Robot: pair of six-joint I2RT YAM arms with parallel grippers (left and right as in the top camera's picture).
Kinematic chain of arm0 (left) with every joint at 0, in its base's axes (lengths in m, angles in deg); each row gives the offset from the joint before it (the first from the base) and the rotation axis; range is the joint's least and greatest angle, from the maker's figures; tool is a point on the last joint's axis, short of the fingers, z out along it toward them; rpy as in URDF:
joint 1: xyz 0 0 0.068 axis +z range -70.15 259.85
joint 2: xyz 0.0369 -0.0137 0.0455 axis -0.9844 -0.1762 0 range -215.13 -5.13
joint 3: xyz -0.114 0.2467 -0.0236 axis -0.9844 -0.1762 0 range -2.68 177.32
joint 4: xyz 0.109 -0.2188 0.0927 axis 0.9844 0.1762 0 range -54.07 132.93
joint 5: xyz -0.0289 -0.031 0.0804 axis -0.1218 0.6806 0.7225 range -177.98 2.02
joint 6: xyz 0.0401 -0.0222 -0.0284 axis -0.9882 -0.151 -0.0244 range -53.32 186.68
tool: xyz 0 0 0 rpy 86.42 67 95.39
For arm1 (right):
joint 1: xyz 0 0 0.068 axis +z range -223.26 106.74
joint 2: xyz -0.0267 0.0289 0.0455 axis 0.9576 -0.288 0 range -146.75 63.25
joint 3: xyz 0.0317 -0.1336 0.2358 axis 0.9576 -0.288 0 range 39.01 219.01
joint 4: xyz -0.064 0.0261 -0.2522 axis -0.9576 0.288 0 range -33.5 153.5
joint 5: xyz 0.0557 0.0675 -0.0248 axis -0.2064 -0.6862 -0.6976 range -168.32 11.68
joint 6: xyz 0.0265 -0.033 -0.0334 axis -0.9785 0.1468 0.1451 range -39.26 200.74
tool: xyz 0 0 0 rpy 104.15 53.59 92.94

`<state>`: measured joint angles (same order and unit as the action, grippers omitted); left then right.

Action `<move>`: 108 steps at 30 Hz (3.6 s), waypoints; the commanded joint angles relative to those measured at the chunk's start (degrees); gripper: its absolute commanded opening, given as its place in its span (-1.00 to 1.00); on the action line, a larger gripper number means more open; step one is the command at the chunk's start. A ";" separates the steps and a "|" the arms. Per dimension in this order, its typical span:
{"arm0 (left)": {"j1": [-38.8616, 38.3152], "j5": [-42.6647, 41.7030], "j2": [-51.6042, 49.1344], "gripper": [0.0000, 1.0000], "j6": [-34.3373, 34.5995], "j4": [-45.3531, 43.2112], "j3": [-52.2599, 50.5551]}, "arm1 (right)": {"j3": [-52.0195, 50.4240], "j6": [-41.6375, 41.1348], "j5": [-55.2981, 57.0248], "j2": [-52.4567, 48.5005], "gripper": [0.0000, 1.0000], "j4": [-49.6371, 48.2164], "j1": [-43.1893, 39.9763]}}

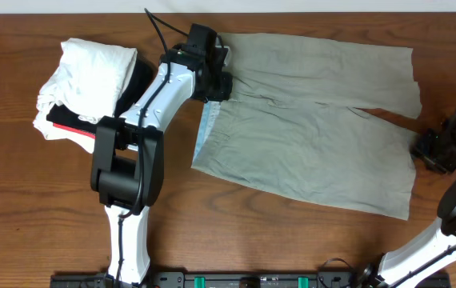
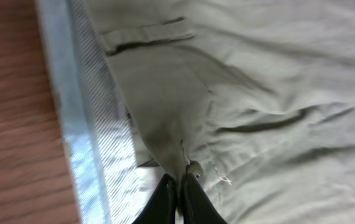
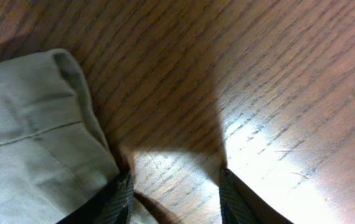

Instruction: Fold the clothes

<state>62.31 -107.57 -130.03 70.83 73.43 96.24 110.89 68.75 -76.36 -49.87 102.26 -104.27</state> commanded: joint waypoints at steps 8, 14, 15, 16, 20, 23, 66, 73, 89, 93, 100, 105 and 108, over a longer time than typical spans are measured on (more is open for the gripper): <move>0.00 15.82 1.18 -0.88 3.41 3.61 -0.35 | -1.99 -0.85 -0.11 -1.88 -0.14 -0.57 -0.44; 0.00 17.77 0.57 -0.88 6.40 4.00 -0.37 | -1.97 -0.83 -1.14 -1.88 -0.21 -0.59 -0.44; 0.00 19.15 0.59 -0.88 7.45 4.28 -0.37 | -1.92 -0.81 -2.05 -1.86 -0.23 -0.76 -0.44; 0.00 19.54 0.59 -0.88 7.56 4.46 -0.37 | -1.73 -0.55 -2.99 -1.86 -0.27 -0.90 -0.44; -0.02 19.65 1.29 -0.52 7.56 4.70 -0.31 | 1.44 5.11 -12.13 -1.14 -0.30 -1.31 -0.44; -0.07 19.65 3.28 -0.04 7.56 4.63 0.46 | 4.46 8.52 -24.39 0.02 -0.31 -1.79 -0.42; 2.84 24.55 12.57 -0.20 21.66 26.99 -8.52 | 20.81 6.67 -19.47 6.99 -0.46 -7.08 10.23; 1.29 24.50 22.88 -0.17 25.68 31.43 -10.58 | 20.50 4.31 -15.93 19.63 -0.41 17.94 6.88; 0.85 14.05 27.76 -0.42 20.81 5.46 -35.56 | -10.95 4.31 -15.69 21.11 -0.98 8.33 7.08; 0.85 14.21 27.12 -0.42 18.97 -0.85 -38.42 | -17.66 4.31 -15.65 21.09 -0.98 -0.28 7.06; 0.83 14.23 23.43 -0.42 18.86 -2.47 -39.47 | -22.14 4.33 -15.15 21.07 -0.97 -9.16 7.06; 0.83 14.19 19.96 -0.42 19.71 -1.46 -39.47 | -23.34 4.31 -11.17 21.05 -0.98 -10.60 7.06; 0.79 14.19 18.80 -0.42 19.74 -0.31 -39.47 | -23.67 4.31 -10.91 20.85 -0.97 -11.50 7.06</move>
<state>63.14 -93.67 -109.11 90.65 71.79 57.61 88.03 73.32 -89.22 -29.02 91.37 -97.25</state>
